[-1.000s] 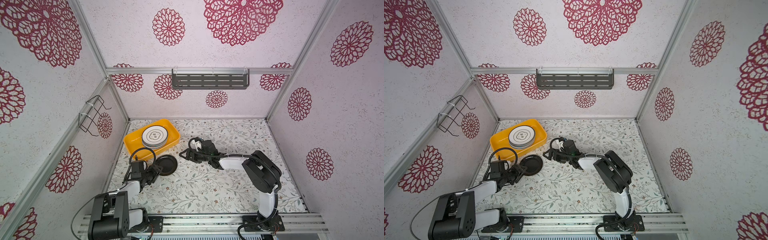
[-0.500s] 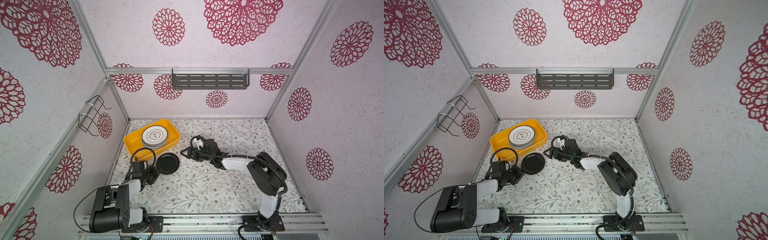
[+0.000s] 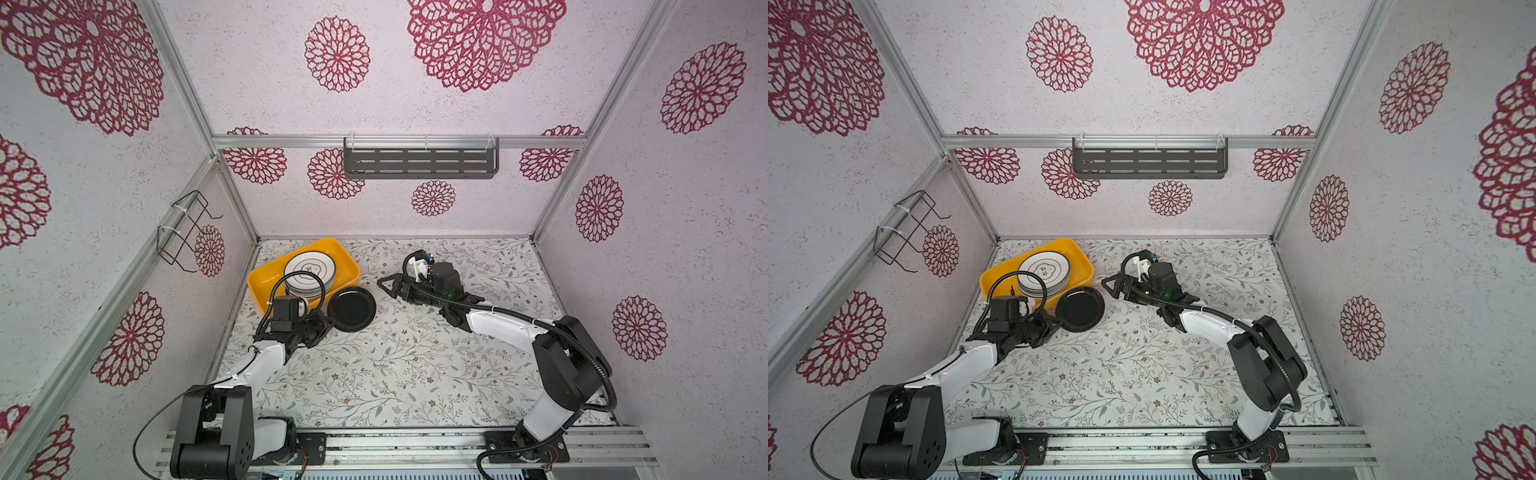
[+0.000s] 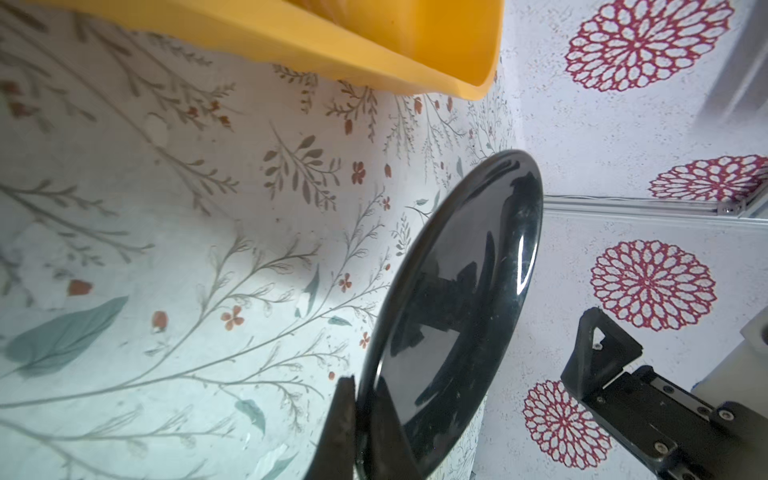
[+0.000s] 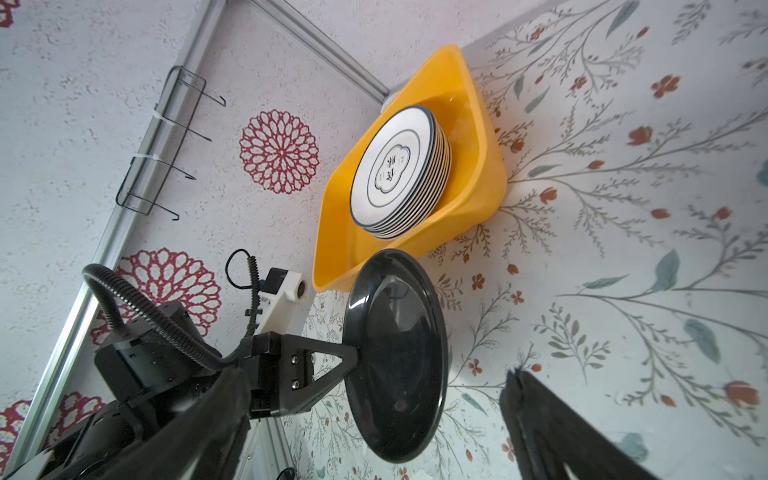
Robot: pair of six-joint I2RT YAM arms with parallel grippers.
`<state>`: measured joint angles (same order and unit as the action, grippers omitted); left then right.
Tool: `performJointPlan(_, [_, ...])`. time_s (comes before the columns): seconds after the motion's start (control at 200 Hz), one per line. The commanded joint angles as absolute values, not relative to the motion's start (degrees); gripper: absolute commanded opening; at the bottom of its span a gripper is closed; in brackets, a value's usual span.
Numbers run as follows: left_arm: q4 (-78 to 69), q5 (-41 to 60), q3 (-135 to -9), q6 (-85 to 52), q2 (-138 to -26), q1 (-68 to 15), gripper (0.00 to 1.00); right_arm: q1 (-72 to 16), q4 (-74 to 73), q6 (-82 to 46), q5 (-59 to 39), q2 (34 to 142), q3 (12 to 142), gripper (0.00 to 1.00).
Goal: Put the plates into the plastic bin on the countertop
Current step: 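Grip the black plate's rim with the left gripper and lift it upright, then carry the black plate into the yellow bin with the left gripper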
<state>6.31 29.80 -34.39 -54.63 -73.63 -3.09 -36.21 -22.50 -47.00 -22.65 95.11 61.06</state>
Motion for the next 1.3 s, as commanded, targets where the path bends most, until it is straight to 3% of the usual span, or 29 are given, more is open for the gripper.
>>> performJointPlan(0.0, [9.6, 30.7, -39.3, -52.8, -74.1, -4.5, 0.0, -35.1, -19.8, -42.7, -20.4, 90.8, 61.1, 0.99])
performJointPlan(0.761, [19.3, 25.2, -64.2, -46.4, -90.5, -8.6, 0.0, -31.2, -9.5, -35.2, -11.6, 79.4, 59.3, 0.99])
performJointPlan(1.291, [19.9, 25.4, -70.3, -45.3, -98.3, 3.0, 0.0, -30.6, -9.1, -35.3, -10.4, 78.1, 57.4, 0.99])
